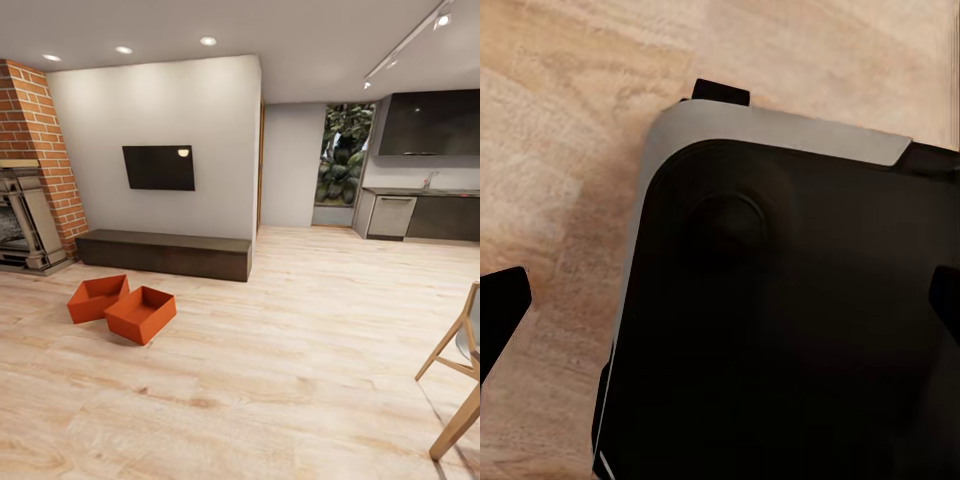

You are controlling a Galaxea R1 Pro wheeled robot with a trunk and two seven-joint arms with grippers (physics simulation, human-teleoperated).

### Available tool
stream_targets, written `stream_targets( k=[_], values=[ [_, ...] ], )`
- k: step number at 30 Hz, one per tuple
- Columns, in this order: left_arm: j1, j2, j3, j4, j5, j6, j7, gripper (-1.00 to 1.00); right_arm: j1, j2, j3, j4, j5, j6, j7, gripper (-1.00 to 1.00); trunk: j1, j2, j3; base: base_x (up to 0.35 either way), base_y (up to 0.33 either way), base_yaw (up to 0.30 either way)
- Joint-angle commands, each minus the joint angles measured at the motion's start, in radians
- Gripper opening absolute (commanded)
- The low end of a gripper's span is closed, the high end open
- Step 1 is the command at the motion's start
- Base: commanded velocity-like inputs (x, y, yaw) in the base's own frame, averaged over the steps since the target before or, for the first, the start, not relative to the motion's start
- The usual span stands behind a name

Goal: Move the two storage containers from the living room to the garage. In the garage, place one container on the floor and stack the other container on top of it (either order is fine).

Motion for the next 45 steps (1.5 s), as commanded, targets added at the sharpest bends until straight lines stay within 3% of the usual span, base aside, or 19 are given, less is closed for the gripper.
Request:
stream_targets(
  k=[1,45],
  values=[
    [0.0,0.0,0.0,-0.002,0.007,0.006,0.001,1.0,-0.001,0.001,0.008,0.003,-0.007,-0.006,-0.001,1.0,0.001,0.0,-0.001,0.322,0.0,0.0],
    [0.0,0.0,0.001,0.0,0.007,-0.016,0.001,1.0,-0.001,0.012,0.002,0.003,-0.011,-0.007,0.004,1.0,0.001,0.0,-0.001,0.319,-0.027,0.0]
  ],
)
